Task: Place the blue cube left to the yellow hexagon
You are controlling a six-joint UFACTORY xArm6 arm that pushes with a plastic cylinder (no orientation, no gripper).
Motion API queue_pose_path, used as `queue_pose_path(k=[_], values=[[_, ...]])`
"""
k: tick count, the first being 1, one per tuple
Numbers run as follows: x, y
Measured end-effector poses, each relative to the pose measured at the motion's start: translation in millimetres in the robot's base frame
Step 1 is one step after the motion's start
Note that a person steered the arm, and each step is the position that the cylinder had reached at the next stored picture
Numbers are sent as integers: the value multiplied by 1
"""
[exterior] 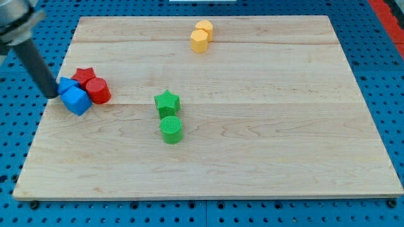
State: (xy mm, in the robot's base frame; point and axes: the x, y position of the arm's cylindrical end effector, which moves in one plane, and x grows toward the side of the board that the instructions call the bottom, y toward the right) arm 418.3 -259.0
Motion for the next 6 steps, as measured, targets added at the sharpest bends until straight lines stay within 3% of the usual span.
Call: queue_pose_path(k=[3,4,5,6], values=[[59,11],[44,87],[2,128],[-68,121]])
